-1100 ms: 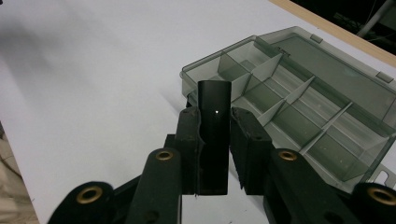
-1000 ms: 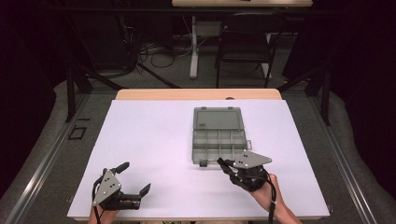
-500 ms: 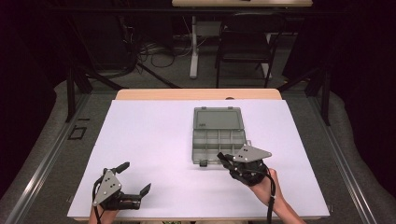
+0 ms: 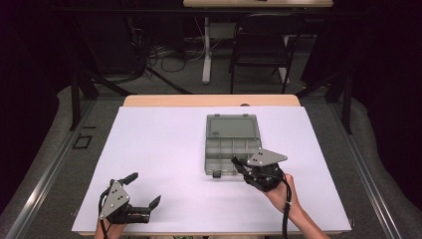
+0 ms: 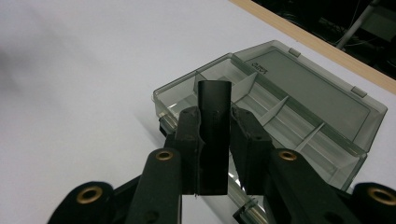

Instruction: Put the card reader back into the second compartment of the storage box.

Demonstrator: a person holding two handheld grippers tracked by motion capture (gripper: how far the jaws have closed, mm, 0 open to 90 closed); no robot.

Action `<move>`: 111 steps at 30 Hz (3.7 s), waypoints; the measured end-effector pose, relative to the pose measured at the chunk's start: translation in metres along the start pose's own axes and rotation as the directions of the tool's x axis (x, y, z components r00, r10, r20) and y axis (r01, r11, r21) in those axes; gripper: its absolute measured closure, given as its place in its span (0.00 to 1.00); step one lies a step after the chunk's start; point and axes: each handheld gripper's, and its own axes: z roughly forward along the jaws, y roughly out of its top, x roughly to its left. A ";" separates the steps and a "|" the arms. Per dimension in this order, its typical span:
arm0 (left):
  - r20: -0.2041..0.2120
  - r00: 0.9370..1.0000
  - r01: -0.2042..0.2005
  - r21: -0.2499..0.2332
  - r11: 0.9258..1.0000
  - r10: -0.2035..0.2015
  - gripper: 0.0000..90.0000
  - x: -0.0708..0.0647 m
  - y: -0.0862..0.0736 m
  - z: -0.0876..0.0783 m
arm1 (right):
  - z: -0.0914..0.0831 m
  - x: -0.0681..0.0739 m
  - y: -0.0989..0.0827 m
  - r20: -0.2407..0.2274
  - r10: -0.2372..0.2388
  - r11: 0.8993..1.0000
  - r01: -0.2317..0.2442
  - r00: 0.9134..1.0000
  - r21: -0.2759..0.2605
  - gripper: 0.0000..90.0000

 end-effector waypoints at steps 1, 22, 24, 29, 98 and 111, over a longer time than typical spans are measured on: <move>0.000 1.000 0.000 0.000 1.000 0.000 0.00 0.000 0.000 0.000 | 0.001 -0.001 0.001 0.002 0.001 1.000 -0.001 1.000 0.000 0.82; 0.004 1.000 -0.003 -0.003 1.000 0.003 0.00 0.000 0.000 0.000 | 0.013 -0.008 0.016 0.013 0.002 1.000 -0.002 1.000 -0.012 0.82; 0.004 1.000 -0.002 -0.002 1.000 0.002 0.00 0.001 0.000 0.001 | 0.015 -0.008 0.017 0.013 0.001 1.000 -0.001 1.000 -0.012 0.82; 0.004 1.000 -0.003 -0.003 1.000 0.003 0.00 0.000 0.000 0.000 | 0.018 -0.010 0.020 0.014 0.003 1.000 -0.002 1.000 -0.011 0.82; 0.003 1.000 0.002 -0.006 1.000 -0.002 0.00 0.001 0.000 -0.001 | 0.115 -0.051 0.042 0.080 0.135 0.964 -0.150 0.988 0.222 0.82; 0.011 1.000 0.004 -0.003 1.000 -0.004 0.00 0.001 0.000 -0.001 | 0.112 -0.054 0.036 0.066 0.165 0.957 -0.176 0.984 0.229 0.47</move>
